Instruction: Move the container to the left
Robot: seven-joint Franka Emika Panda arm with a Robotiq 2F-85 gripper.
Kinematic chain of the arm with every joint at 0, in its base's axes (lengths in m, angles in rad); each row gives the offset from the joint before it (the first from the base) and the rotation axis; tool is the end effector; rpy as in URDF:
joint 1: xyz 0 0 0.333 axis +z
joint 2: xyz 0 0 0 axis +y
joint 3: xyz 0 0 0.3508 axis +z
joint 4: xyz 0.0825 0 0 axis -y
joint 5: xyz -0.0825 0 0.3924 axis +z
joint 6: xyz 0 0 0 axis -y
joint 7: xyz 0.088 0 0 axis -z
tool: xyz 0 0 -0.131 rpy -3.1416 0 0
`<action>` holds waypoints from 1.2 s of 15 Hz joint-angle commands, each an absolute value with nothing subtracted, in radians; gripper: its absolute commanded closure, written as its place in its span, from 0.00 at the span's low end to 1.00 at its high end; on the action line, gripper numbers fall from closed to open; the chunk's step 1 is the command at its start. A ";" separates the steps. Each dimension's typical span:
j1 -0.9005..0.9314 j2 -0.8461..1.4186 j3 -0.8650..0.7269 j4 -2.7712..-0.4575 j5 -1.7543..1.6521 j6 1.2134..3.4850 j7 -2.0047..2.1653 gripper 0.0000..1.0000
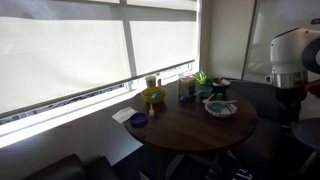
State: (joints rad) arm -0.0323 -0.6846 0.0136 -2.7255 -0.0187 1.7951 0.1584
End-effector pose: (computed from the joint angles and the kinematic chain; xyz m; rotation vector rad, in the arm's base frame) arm 0.2827 -0.0076 0.4043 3.0641 -0.2685 -0.3764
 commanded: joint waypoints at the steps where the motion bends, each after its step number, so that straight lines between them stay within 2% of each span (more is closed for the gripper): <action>1: -0.038 -0.685 0.019 -2.723 -0.016 1.792 0.155 0.00; 12: -0.038 -0.685 0.019 -2.723 -0.016 1.792 0.155 0.00; 18: -0.143 -0.575 -0.009 -2.578 -0.032 2.023 0.305 0.00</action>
